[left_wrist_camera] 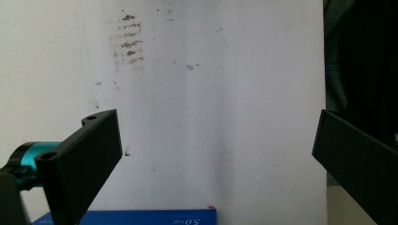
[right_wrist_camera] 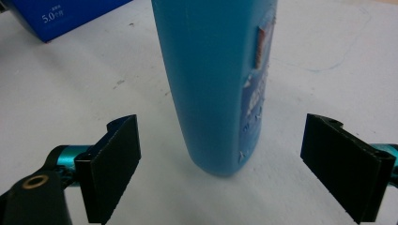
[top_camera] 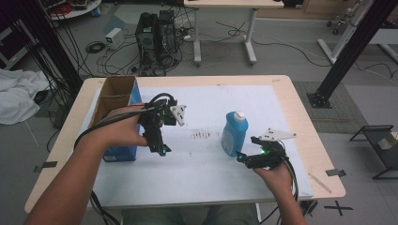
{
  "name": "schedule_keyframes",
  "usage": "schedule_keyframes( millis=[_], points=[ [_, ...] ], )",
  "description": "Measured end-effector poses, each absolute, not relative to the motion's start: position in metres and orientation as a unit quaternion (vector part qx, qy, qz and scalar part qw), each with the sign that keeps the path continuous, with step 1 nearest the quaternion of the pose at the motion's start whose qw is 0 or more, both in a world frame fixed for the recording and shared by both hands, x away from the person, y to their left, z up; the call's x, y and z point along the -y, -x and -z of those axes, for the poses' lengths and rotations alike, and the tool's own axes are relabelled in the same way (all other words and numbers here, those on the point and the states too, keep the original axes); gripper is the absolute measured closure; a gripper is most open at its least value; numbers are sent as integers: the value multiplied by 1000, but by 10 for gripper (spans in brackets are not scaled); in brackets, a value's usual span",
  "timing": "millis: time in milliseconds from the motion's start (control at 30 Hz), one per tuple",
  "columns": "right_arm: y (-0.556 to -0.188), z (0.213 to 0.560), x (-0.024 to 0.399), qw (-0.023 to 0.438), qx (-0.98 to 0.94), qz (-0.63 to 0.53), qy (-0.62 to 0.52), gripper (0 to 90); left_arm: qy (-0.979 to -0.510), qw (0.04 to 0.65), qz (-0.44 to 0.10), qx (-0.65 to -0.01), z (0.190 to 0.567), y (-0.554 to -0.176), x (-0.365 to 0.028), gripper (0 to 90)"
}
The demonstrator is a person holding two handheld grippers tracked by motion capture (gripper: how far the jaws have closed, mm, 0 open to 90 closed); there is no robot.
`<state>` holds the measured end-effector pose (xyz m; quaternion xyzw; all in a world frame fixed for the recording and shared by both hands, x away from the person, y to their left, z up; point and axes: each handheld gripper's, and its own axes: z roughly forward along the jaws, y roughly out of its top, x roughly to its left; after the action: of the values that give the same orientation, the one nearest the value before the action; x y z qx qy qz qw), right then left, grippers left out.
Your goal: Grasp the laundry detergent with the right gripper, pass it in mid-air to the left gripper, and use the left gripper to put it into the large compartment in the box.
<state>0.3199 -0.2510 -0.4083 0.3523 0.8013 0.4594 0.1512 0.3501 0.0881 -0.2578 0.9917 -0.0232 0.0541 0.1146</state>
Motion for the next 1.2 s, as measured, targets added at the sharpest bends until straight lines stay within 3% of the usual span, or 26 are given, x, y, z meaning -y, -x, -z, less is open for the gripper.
schedule_keyframes(
  millis=[33,333,433,1200],
  points=[
    [-317,408,247,128,-798,-454,-374,114,-992,115,-55,23,258,-349,-89,17],
    [-324,410,229,140,-775,-467,-401,114,-991,123,-60,15,257,-345,-95,17],
    [-329,413,226,169,-773,-472,-389,114,-990,123,-62,14,257,-343,-96,17],
    [-336,422,202,225,-738,-472,-426,126,-990,125,-65,11,260,-344,-101,17]
  ],
)
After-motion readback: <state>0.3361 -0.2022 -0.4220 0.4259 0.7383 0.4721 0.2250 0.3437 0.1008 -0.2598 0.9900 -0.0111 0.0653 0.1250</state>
